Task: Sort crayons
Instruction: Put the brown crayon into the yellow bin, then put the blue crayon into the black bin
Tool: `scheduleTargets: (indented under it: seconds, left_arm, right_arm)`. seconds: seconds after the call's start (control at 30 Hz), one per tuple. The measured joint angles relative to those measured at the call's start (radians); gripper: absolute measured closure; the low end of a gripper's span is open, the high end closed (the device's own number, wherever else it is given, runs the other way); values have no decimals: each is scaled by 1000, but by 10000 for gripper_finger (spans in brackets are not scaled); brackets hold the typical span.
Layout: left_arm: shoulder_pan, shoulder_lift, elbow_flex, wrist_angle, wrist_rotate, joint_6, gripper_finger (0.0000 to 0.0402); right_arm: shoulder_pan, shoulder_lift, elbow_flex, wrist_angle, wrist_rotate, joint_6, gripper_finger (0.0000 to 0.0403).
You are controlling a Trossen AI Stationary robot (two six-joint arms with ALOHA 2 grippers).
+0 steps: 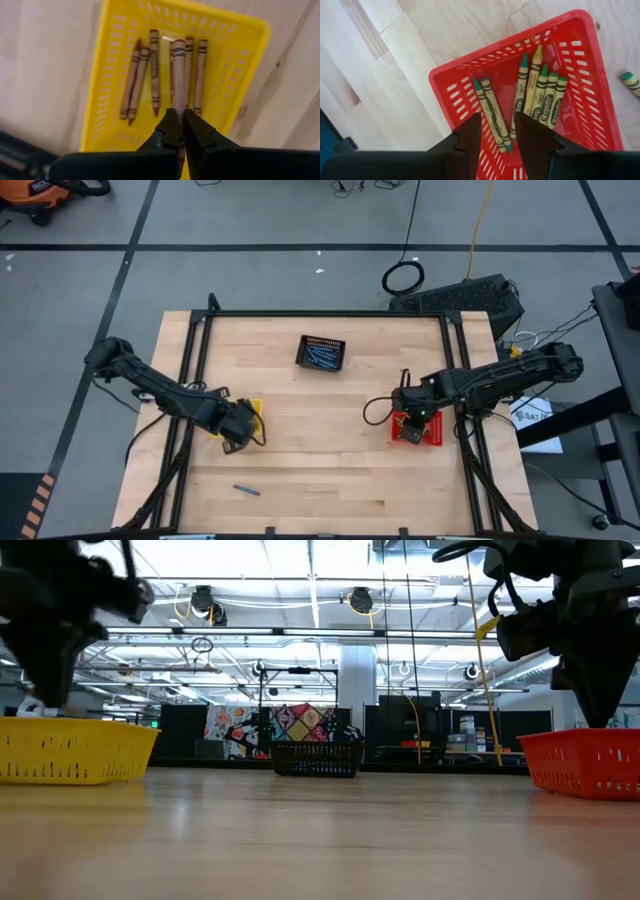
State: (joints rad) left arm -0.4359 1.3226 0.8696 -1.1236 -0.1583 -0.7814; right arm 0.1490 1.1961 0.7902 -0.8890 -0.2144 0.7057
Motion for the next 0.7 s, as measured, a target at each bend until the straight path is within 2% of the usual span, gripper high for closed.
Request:
scheduleTargets:
  seconds: [0.13,0.23,0.5,0.7]
  left_arm:
    - [-10,-9,-75,54,0,-34,397]
    - [-10,-9,-101,66,-9,-53,379]
    - [-10,-8,-103,73,-33,-77,315]
    - [-21,-8,-83,173,26,-71,300]
  right_arm:
    - [0,0,0,0,0,15,296]
    - [0,0,0,3,0,15,296]
    - [0,0,0,3,1,15,296]
    - [0,0,1,3,1,14,296]
